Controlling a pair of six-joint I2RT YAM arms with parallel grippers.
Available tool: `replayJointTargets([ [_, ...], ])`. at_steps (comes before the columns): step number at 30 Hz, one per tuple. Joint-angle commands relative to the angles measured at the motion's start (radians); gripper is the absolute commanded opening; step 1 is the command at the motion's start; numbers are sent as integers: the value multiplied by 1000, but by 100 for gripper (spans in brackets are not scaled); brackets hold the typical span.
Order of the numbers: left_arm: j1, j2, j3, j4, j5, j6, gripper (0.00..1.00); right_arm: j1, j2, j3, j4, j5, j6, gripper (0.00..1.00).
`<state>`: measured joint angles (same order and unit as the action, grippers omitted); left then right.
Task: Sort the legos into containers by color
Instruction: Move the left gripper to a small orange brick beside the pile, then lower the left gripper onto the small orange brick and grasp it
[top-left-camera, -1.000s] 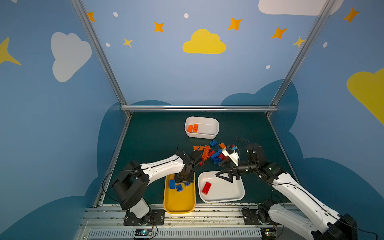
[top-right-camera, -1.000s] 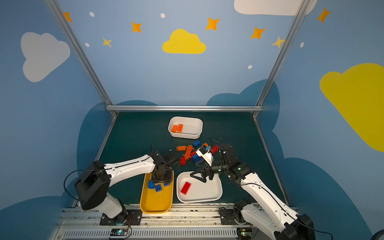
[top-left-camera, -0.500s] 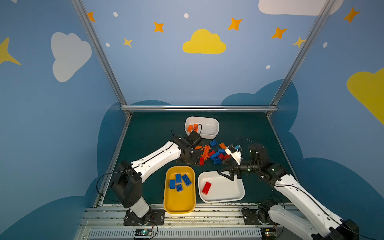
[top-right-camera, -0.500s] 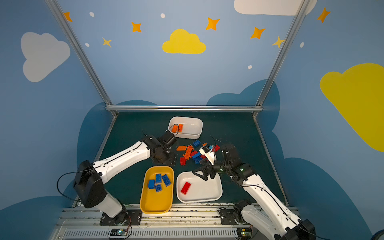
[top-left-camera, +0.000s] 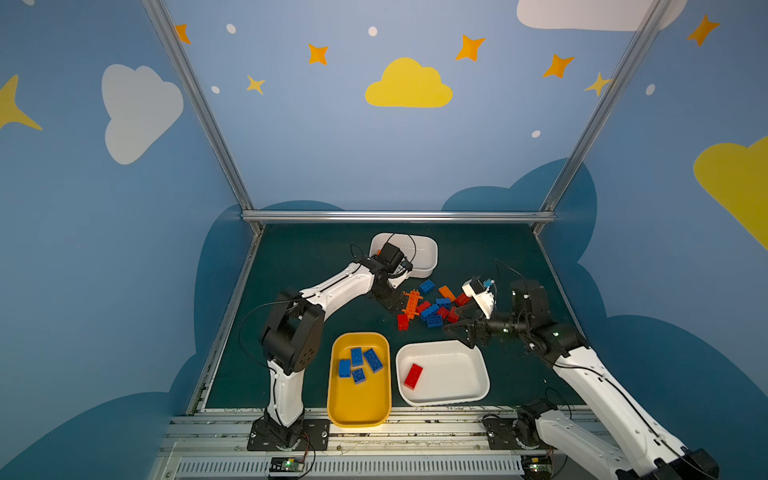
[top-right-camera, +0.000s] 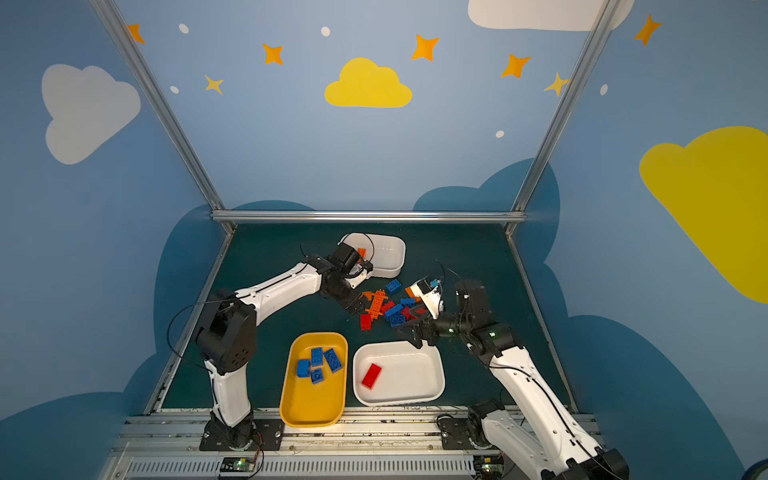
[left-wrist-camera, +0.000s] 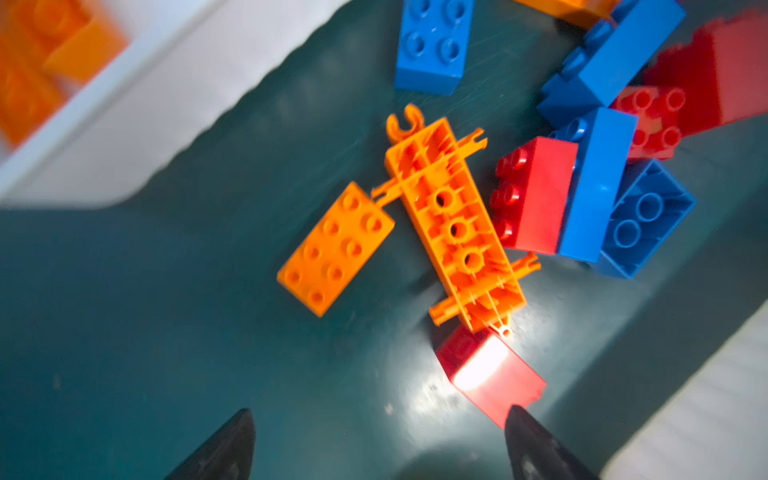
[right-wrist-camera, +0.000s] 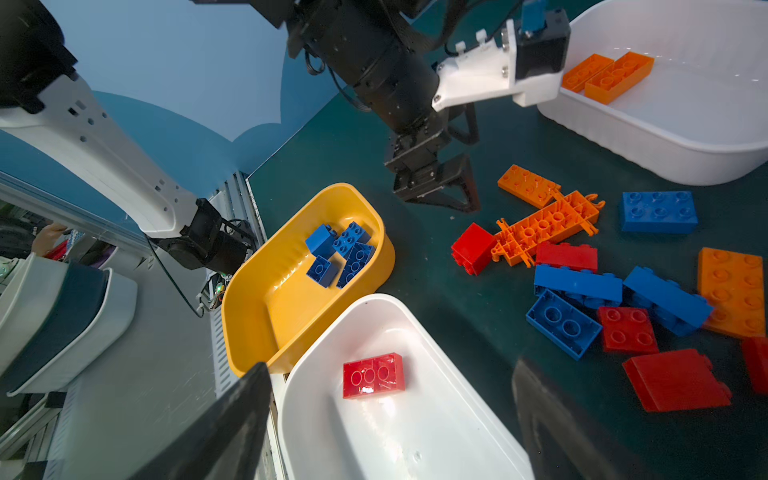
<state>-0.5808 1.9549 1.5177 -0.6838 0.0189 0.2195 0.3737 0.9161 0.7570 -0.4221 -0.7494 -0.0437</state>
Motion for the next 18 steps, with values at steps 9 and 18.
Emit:
replayJointTargets([
  [9, 75, 142, 66, 105, 98, 329, 87, -37, 2, 56, -77, -31, -49, 90],
  [18, 86, 255, 168, 76, 108, 398, 78, -57, 7, 60, -80, -47, -44, 90],
])
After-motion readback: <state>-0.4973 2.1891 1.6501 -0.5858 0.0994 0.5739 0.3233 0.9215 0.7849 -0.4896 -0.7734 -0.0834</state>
